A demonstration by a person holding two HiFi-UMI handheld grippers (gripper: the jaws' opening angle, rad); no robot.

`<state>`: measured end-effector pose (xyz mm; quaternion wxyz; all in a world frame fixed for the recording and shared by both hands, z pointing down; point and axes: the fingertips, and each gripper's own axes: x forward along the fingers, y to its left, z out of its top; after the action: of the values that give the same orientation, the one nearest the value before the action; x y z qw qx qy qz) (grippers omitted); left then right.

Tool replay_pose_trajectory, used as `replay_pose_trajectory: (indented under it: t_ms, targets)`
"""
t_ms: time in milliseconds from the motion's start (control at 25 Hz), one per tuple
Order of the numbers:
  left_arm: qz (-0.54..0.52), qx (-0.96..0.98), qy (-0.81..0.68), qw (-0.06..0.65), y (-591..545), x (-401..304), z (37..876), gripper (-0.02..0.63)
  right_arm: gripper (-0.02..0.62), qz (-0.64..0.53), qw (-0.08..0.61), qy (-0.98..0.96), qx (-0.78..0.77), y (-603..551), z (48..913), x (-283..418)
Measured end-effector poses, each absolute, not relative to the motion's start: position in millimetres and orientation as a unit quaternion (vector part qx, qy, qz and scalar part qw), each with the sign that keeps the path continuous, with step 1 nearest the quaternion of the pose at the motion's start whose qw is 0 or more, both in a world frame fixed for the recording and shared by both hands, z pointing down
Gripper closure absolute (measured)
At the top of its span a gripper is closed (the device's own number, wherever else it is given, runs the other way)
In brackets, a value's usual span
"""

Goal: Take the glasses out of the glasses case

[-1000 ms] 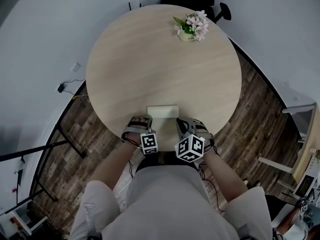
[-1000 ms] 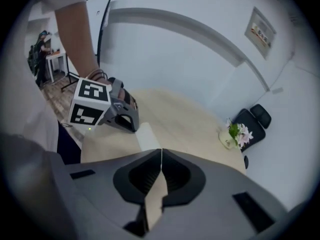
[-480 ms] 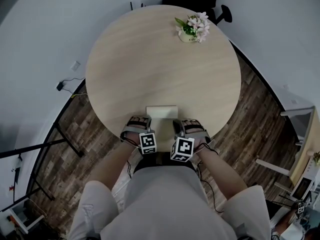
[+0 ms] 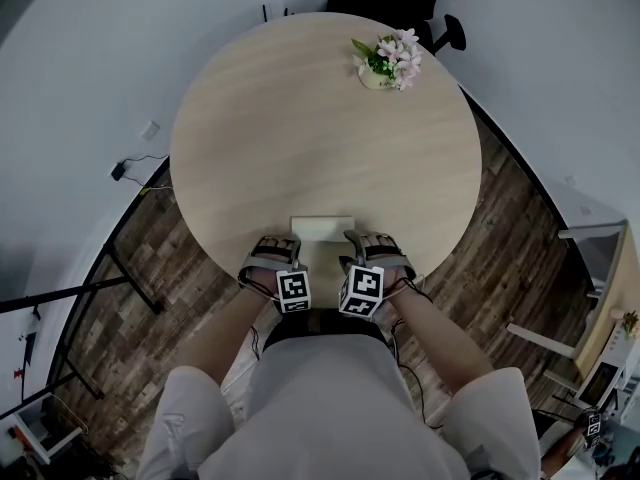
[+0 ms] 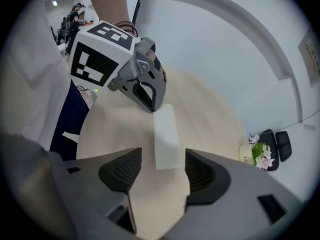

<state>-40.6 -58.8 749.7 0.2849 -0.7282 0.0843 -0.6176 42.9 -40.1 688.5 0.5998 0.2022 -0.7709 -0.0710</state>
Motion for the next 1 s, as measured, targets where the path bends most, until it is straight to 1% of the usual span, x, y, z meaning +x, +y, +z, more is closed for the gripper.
replay_pose_trajectory:
  t_ms: [280,600,1000]
  targets:
    - [-0.619,-0.728,0.087,0.282,-59.4,-39.9,748.2,0.601,0.337,-0.069,0.613,-0.767,0.173,-56.2,712.7,44.2]
    - [-0.613,-0.733,0.102,0.276,-61.7,-40.2,746.7,0.601,0.337,-0.058,0.64,-0.753,0.143,-73.7,736.6,43.3]
    - [-0.605,-0.74,0.111,0.274,-58.7,-41.3,748.5,0.601,0.339,-0.043,0.648,-0.748,0.138,-80.3,745.9,45.2]
